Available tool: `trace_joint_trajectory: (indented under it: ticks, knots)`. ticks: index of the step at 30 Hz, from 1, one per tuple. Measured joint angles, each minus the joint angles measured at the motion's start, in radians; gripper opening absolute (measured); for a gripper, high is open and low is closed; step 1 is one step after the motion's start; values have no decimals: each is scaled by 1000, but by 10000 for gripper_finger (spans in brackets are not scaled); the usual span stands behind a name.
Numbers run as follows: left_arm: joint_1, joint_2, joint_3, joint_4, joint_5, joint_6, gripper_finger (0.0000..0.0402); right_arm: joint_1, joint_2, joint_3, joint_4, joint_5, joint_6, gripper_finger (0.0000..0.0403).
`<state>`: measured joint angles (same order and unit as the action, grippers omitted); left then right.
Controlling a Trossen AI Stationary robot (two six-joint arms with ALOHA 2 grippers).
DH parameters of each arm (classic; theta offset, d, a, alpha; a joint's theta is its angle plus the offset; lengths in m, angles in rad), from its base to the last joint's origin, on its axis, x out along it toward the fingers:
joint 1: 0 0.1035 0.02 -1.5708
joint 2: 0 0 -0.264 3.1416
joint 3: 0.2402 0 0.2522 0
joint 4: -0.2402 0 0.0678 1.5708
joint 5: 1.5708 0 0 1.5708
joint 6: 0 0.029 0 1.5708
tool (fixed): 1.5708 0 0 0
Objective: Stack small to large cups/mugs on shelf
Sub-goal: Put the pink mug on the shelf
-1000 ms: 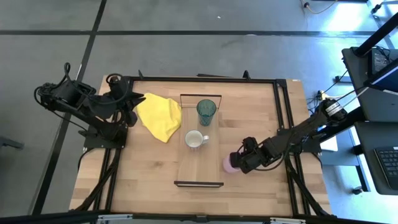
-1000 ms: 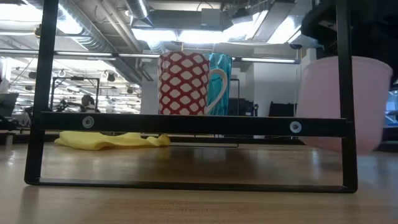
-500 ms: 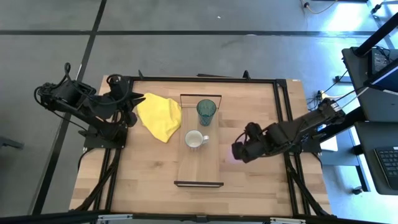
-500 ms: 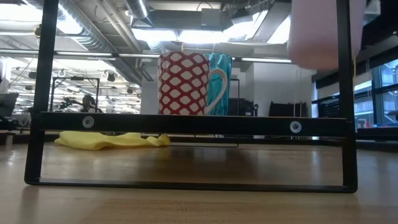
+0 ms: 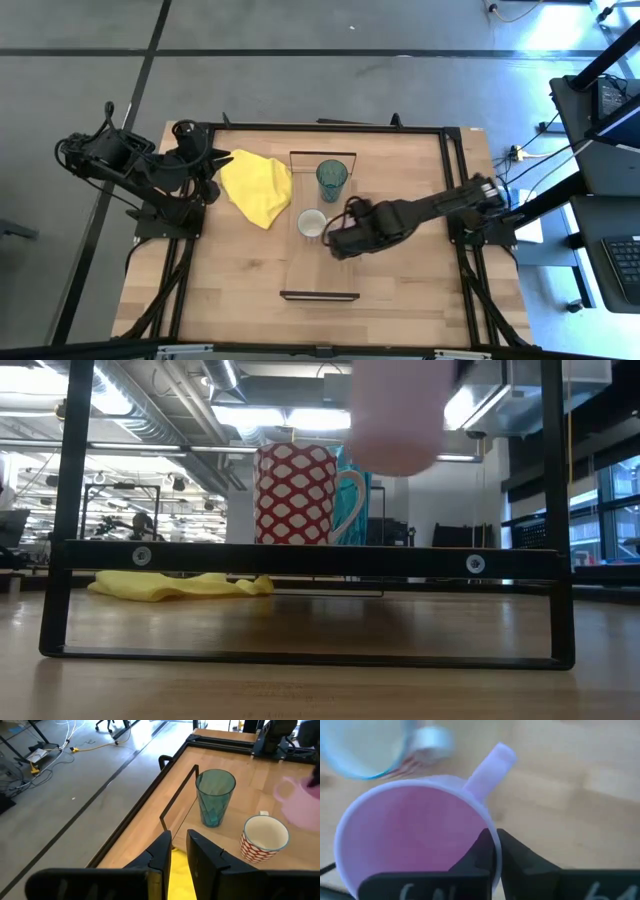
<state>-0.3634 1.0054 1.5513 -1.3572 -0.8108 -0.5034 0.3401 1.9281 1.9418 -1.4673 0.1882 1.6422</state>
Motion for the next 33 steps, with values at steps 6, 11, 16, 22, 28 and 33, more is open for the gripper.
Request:
trace_joint_trajectory:
  ticks: [6, 11, 16, 22, 28, 33]
  knots:
    - [0, 0, 0, -35, 0, 0, 55, -2, 102, 109, 77, -56, 4, 14]
    - [0, 0, 0, -68, 0, 0, 55, 8, 147, 147, 79, -111, 51, 14]
    - [0, 0, 0, -69, 0, 10, 55, 18, 190, 150, 138, -145, 60, 14]
    - [0, 0, 0, -69, 0, 16, 55, 17, 230, 150, 188, -165, 64, 14]
    - [0, 0, 0, -71, 0, 17, 55, 24, 234, 149, 186, -165, 85, 14]
    - [0, 0, 0, -71, 0, 32, 55, 32, 242, 149, 215, -161, 108, 14]
